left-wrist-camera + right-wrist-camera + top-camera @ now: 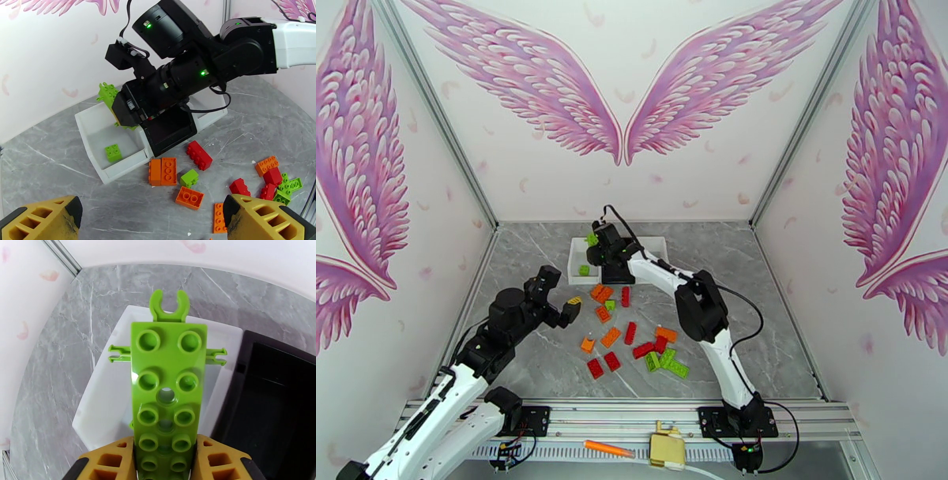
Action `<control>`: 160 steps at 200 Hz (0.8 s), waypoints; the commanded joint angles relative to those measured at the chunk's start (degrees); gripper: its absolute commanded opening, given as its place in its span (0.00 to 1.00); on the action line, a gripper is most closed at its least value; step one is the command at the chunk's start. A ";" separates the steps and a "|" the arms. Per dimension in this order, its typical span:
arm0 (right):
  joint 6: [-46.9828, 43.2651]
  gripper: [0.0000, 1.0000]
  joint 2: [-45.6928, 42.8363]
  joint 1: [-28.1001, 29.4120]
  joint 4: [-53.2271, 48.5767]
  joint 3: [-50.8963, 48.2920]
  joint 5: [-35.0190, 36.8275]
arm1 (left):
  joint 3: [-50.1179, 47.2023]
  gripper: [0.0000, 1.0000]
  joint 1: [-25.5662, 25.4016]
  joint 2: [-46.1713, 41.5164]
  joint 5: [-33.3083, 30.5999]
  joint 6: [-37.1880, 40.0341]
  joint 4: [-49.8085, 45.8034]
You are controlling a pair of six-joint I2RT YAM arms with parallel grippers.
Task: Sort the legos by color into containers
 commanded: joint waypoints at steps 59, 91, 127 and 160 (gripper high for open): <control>0.84 0.63 -4.14 0.26 0.90 -0.39 -1.65 | -0.77 0.99 -0.18 1.43 0.62 -0.22 2.09; 1.05 0.77 -15.03 0.23 7.14 -16.11 0.09 | -0.33 0.99 -0.27 1.94 4.10 0.63 1.01; 4.77 0.82 -29.44 0.35 11.51 -37.22 3.61 | 0.77 0.99 -0.37 2.15 10.79 3.04 -0.87; 7.22 0.83 -36.80 1.95 10.64 -48.28 8.50 | 0.85 0.99 -0.47 4.03 14.68 5.76 0.61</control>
